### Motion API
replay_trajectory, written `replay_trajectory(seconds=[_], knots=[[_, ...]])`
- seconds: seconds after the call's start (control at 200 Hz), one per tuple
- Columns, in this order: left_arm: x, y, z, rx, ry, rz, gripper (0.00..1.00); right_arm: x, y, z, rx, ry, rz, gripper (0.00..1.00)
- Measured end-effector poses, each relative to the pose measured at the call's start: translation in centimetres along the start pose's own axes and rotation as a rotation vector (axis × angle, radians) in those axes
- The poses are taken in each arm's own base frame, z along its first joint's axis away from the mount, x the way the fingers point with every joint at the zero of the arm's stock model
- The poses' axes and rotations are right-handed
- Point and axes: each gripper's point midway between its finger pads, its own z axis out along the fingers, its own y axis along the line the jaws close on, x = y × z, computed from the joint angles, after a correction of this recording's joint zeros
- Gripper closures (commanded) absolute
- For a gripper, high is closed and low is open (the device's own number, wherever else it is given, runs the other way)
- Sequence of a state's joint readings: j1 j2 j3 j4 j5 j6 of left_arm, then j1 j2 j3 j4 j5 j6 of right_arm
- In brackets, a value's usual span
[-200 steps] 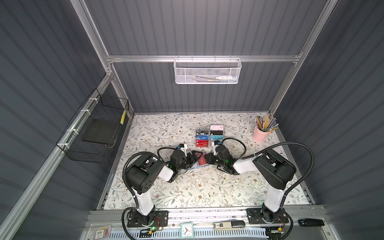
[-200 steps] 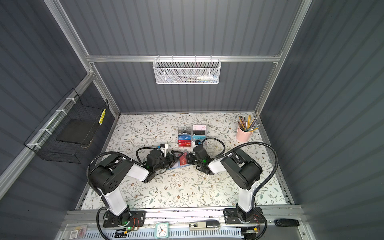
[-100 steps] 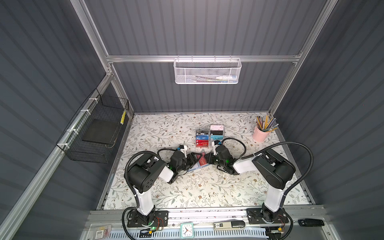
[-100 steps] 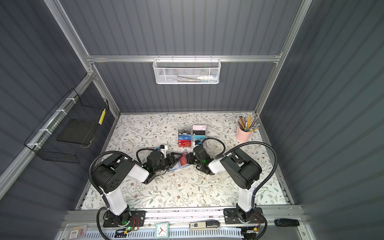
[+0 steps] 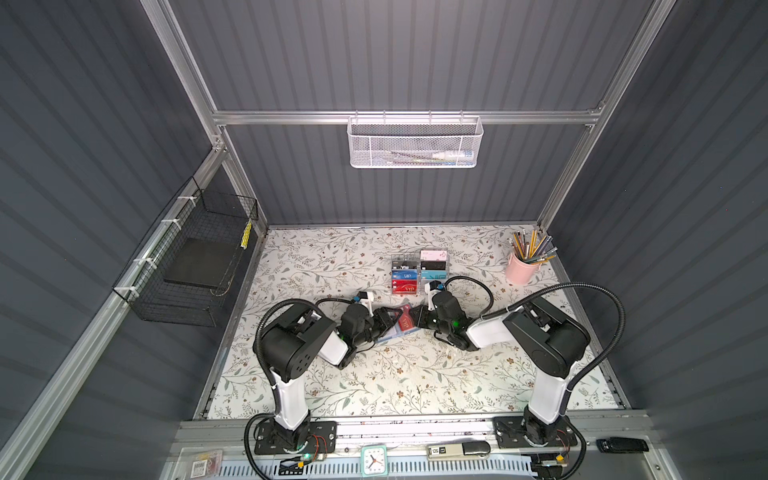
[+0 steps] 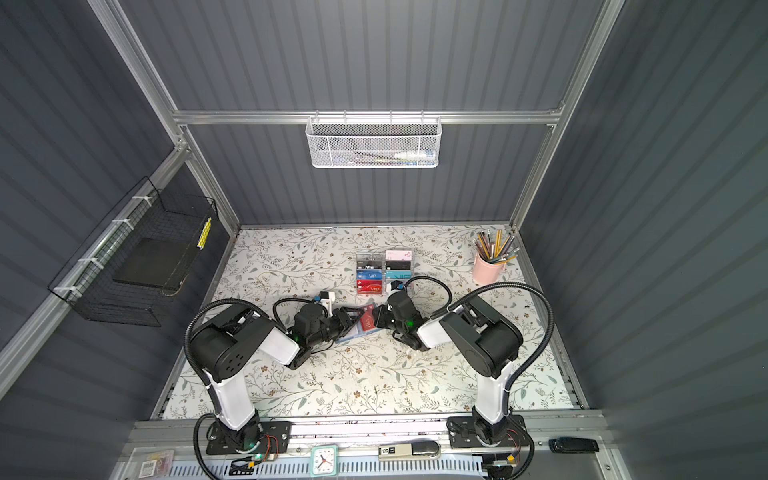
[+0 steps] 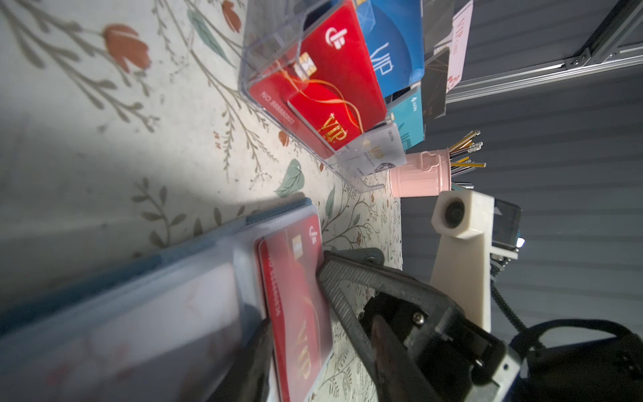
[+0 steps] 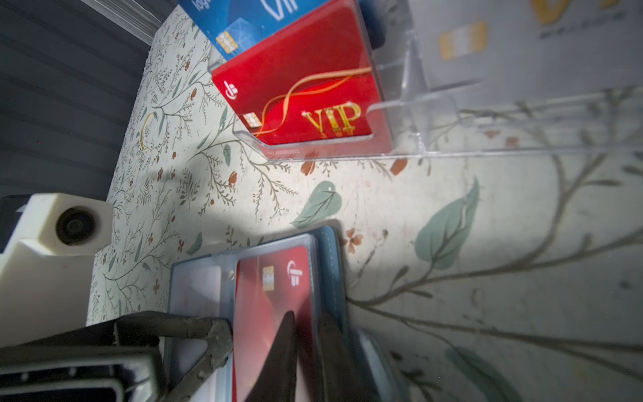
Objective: Take the credit cards out of the card holder
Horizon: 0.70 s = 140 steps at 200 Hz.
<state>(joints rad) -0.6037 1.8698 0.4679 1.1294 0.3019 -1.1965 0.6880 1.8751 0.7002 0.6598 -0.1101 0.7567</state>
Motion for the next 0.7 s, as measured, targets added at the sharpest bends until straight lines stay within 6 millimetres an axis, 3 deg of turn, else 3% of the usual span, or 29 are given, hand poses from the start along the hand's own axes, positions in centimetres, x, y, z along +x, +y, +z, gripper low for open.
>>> replay_trajectory(seconds=[0.7], knots=[[-0.28,0.62,0.24,-0.017,-0.026,-0.002,0.71,0.0,-0.16,-0.14,-0.003,-0.011,0.005,0.83]])
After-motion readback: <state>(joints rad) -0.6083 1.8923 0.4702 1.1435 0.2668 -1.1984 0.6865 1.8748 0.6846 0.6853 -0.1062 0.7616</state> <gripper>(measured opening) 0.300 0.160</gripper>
